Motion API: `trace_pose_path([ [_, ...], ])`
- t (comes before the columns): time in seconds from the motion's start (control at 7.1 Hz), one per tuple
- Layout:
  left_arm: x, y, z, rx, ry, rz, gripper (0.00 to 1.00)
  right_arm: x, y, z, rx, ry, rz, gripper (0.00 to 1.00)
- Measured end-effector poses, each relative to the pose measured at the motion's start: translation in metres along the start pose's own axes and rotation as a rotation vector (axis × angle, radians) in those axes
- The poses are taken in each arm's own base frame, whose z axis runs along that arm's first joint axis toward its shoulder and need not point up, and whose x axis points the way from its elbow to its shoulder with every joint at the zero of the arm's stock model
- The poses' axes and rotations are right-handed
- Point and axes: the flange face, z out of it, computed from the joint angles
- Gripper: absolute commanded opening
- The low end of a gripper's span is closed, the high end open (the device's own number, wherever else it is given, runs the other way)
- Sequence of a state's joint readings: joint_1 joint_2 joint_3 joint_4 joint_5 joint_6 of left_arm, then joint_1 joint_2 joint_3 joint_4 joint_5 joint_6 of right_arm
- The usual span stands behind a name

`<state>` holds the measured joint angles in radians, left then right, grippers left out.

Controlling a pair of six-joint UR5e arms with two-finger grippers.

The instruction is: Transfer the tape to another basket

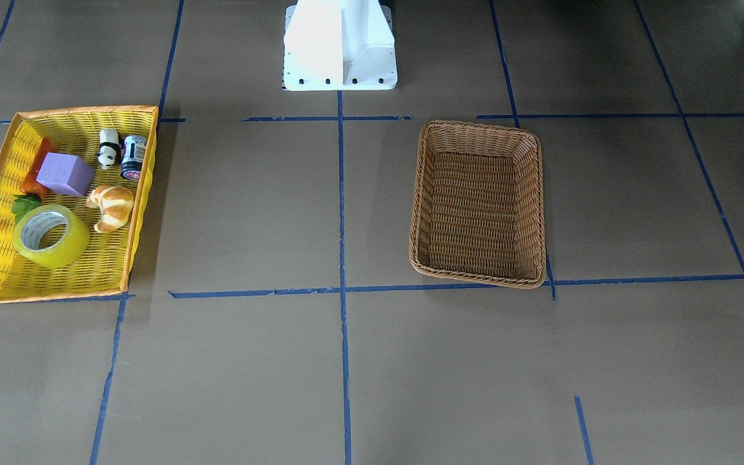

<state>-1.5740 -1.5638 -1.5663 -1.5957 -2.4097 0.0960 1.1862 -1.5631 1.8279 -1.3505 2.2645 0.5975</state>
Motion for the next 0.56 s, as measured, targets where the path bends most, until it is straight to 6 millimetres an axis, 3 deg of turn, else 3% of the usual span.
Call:
trace_pose_path([
  [0.42, 0.000, 0.001, 0.000, 0.000, 0.000, 0.000, 1.00, -0.013, 0.008, 0.040, 0.004, 0.032, -0.021, 1.00],
  [0.56, 0.000, 0.001, 0.000, 0.000, 0.000, 0.001, 1.00, -0.014, 0.010, 0.062, 0.016, 0.026, -0.021, 1.00],
])
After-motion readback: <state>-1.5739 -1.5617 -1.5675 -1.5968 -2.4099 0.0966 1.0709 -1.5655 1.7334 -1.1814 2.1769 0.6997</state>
